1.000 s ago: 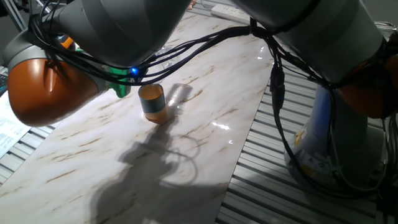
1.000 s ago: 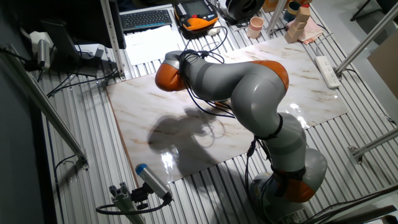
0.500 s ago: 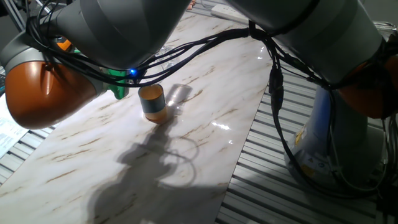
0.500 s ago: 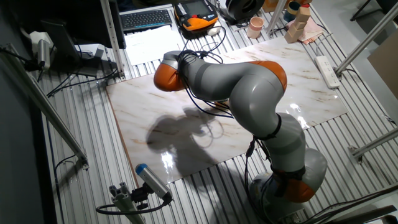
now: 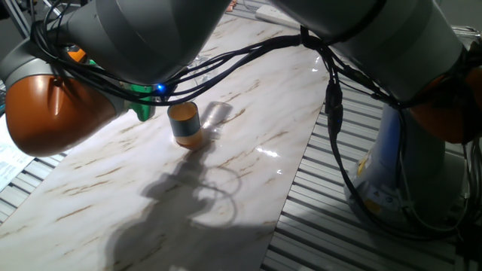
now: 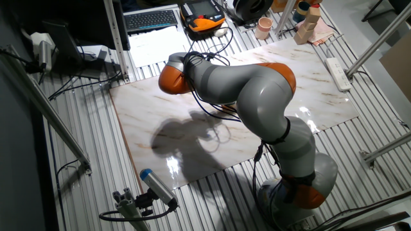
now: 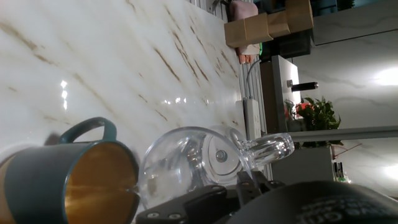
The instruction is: Pour the water from one cup into another empty cup
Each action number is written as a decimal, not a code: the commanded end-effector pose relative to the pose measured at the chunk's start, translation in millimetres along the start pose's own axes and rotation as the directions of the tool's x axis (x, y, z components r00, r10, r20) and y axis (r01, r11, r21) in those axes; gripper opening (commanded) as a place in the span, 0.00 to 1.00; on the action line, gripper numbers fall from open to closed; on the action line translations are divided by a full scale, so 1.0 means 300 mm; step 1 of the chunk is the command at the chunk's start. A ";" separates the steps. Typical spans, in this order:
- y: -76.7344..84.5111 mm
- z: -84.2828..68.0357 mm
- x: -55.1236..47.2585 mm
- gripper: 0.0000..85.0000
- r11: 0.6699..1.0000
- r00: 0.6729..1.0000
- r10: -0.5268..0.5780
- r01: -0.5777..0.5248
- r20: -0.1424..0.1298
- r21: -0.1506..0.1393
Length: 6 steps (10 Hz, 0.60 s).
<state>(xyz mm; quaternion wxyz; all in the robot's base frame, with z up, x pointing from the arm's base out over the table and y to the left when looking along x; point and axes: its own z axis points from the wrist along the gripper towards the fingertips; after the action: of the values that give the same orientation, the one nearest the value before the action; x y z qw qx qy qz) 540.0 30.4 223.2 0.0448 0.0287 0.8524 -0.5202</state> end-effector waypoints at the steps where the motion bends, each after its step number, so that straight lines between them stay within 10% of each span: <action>1: 0.000 0.000 0.000 0.00 1.000 1.000 0.007 -0.007 -0.001 0.001; 6: 0.003 -0.007 0.002 0.00 0.997 0.997 0.072 -0.072 -0.014 0.016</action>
<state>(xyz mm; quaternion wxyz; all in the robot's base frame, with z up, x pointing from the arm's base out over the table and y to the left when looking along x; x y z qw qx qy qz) 539.3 32.7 223.4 0.0570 0.0640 0.8468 -0.5250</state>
